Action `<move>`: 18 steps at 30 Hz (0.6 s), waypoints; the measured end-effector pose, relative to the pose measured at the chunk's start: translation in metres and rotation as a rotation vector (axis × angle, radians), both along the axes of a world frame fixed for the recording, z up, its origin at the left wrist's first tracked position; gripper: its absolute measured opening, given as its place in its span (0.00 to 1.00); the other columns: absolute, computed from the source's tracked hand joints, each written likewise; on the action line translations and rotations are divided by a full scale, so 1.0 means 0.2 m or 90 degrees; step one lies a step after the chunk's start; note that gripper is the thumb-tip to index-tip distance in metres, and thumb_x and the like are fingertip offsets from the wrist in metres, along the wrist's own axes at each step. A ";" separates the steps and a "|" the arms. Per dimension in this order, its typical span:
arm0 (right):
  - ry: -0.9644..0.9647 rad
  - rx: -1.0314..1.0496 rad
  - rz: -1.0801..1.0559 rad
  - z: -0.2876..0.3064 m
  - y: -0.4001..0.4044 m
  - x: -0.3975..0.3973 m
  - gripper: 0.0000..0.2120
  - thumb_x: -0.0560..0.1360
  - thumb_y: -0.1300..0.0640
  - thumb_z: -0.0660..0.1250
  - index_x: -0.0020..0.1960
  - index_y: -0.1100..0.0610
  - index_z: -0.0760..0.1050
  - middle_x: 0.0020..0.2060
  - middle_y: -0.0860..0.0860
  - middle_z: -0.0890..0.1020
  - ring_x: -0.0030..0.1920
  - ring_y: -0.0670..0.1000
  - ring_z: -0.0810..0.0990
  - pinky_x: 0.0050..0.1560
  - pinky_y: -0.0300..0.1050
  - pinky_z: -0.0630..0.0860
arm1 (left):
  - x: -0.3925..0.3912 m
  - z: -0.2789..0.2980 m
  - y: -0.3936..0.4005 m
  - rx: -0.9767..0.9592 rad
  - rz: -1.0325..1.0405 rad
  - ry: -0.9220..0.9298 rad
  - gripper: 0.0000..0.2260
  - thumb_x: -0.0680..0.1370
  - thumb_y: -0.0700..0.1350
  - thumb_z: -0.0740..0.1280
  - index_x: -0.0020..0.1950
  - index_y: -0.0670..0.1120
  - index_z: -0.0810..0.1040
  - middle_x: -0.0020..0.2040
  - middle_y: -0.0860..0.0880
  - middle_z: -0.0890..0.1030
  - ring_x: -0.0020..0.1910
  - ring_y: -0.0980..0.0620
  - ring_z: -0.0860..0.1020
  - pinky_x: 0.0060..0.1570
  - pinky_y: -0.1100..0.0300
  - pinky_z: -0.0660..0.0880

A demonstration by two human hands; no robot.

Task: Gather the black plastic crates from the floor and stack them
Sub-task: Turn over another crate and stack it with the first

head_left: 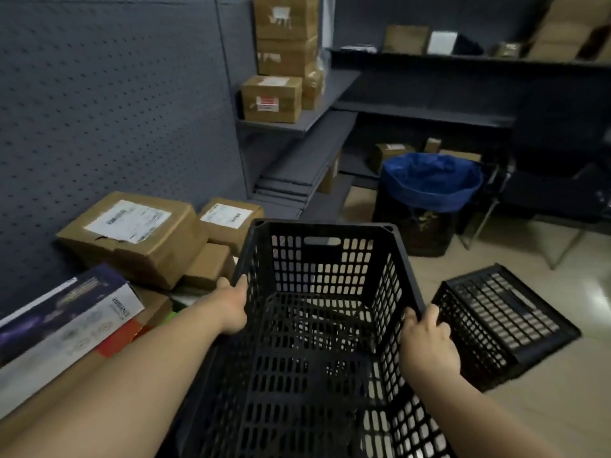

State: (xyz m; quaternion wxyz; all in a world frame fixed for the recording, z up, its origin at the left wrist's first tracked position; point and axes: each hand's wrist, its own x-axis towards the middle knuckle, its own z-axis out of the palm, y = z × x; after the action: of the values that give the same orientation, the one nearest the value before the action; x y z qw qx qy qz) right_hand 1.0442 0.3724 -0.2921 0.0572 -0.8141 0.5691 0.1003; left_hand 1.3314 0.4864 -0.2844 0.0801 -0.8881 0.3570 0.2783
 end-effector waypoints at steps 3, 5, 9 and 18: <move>0.000 0.022 -0.077 -0.10 0.12 0.05 0.30 0.77 0.64 0.60 0.75 0.57 0.53 0.69 0.59 0.55 0.61 0.58 0.67 0.55 0.45 0.73 | 0.13 -0.08 -0.08 0.023 -0.085 -0.018 0.37 0.77 0.42 0.59 0.77 0.54 0.37 0.77 0.44 0.46 0.67 0.40 0.68 0.60 0.49 0.74; 0.003 0.021 -0.138 -0.18 0.18 0.12 0.25 0.79 0.64 0.56 0.74 0.58 0.55 0.67 0.58 0.57 0.58 0.57 0.69 0.53 0.44 0.74 | 0.20 -0.13 -0.15 0.026 -0.138 -0.019 0.37 0.77 0.41 0.59 0.78 0.55 0.37 0.77 0.45 0.47 0.66 0.40 0.69 0.59 0.50 0.75; -0.018 0.014 -0.197 -0.29 0.23 0.19 0.23 0.81 0.62 0.53 0.75 0.57 0.54 0.64 0.56 0.60 0.56 0.55 0.69 0.50 0.44 0.74 | 0.27 -0.23 -0.18 0.036 -0.157 -0.040 0.40 0.76 0.39 0.61 0.77 0.55 0.37 0.78 0.45 0.44 0.66 0.39 0.69 0.58 0.50 0.76; -0.135 -0.024 -0.258 -0.43 0.26 0.35 0.18 0.81 0.55 0.50 0.70 0.57 0.60 0.62 0.58 0.66 0.55 0.58 0.70 0.53 0.52 0.71 | 0.36 -0.33 -0.20 0.059 -0.176 -0.082 0.40 0.77 0.38 0.60 0.77 0.52 0.34 0.75 0.41 0.50 0.54 0.41 0.74 0.42 0.53 0.76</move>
State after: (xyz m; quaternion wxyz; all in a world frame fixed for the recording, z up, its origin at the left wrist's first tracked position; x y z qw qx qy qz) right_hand 1.1139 0.4234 -0.3771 0.1204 -0.6902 0.7135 -0.0102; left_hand 1.4033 0.4469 -0.3510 0.1811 -0.8420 0.4564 0.2235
